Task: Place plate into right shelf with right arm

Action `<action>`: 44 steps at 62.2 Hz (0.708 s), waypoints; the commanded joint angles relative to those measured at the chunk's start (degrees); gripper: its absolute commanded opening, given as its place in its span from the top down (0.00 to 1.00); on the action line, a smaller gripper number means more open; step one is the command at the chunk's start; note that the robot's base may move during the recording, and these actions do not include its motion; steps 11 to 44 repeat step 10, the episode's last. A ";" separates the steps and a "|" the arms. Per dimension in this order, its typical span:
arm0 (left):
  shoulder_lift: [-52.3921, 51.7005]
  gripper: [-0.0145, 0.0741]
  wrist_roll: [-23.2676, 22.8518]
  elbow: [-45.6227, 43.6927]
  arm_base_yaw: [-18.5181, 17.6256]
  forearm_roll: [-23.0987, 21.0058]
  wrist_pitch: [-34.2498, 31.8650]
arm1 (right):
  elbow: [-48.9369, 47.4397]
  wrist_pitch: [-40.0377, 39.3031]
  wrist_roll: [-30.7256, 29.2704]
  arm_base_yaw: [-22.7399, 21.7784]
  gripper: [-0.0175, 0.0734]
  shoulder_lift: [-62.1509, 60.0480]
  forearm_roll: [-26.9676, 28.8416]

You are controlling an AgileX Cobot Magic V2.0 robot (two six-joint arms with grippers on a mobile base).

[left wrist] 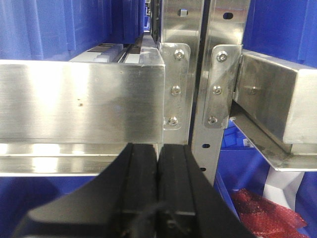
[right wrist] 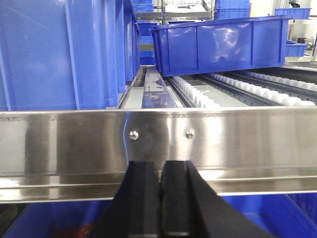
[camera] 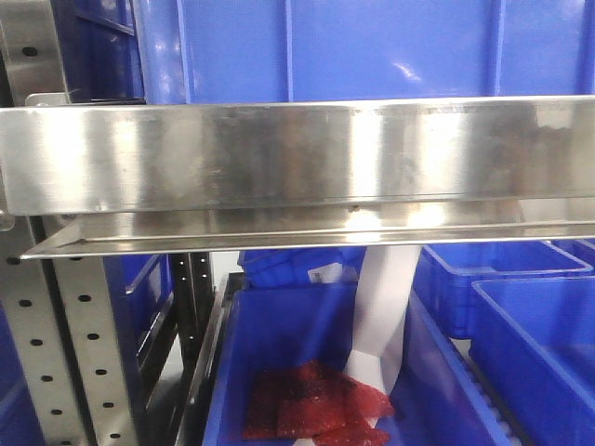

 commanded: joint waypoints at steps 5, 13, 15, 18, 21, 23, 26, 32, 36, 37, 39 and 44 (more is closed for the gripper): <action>-0.39 0.89 -0.16 0.57 0.15 -0.35 -4.84 | -0.31 -4.59 -0.78 -0.34 0.75 -0.78 -0.75; -0.39 0.89 -0.16 0.57 0.15 -0.35 -4.84 | -0.31 -4.59 -0.78 -0.34 0.75 -0.78 -0.75; -0.39 0.89 -0.16 0.57 0.15 -0.35 -4.84 | -0.31 -4.59 -0.78 -0.34 0.75 -0.78 -0.75; -0.39 0.89 -0.16 0.57 0.15 -0.35 -4.84 | -0.31 -4.59 -0.78 -0.34 0.75 -0.78 -0.75; -0.39 0.89 -0.16 0.57 0.15 -0.35 -4.84 | -0.31 -4.59 -0.78 -0.34 0.75 -0.78 -0.75; -0.39 0.89 -0.16 0.57 0.15 -0.35 -4.84 | -0.31 -4.59 -0.78 -0.34 0.75 -0.78 -0.75; -0.39 0.89 -0.16 0.57 0.15 -0.35 -4.84 | -0.31 -4.59 -0.78 -0.34 0.75 -0.78 -0.75; -0.39 0.89 -0.16 0.57 0.15 -0.35 -4.84 | -0.31 -4.59 -0.78 -0.34 0.75 -0.78 -0.75; -0.39 0.89 -0.16 0.57 0.15 -0.35 -4.84 | -0.31 -4.59 -0.78 -0.34 0.75 -0.78 -0.75; -0.39 0.89 -0.16 0.57 0.15 -0.35 -4.84 | -0.31 -4.59 -0.78 -0.34 0.75 -0.78 -0.75; -0.39 0.89 -0.16 0.57 0.15 -0.35 -4.84 | -0.31 -4.59 -0.78 -0.34 0.75 -0.78 -0.75; -0.39 0.89 -0.16 0.57 0.15 -0.35 -4.84 | -0.31 -4.59 -0.78 -0.34 0.75 -0.78 -0.75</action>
